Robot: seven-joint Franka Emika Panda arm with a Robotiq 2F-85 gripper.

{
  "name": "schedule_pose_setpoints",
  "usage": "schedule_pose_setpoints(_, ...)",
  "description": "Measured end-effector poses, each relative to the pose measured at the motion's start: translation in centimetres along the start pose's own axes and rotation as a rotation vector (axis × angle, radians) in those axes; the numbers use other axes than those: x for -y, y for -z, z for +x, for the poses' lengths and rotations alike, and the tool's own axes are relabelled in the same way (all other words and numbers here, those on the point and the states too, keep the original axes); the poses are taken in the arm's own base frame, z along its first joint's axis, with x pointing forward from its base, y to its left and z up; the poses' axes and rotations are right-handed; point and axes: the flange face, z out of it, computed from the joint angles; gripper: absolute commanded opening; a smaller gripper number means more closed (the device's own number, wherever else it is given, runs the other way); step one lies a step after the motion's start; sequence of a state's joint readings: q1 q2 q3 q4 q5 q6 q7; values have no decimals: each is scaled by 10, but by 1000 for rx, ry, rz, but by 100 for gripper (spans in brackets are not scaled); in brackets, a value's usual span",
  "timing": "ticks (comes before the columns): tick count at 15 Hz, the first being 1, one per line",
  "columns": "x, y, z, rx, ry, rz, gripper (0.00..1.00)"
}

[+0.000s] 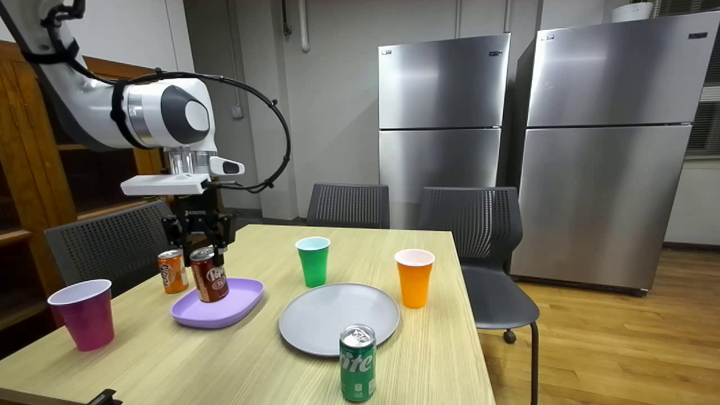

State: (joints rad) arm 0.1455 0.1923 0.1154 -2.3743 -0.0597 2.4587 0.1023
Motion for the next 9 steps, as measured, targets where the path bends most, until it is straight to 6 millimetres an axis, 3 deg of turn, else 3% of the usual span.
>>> schedule_pose_setpoints(4, 2, -5, 17, 0, -13, 22, 38)
schedule_pose_setpoints(9, 8, -27, 37, 27, -8, 32, 38)
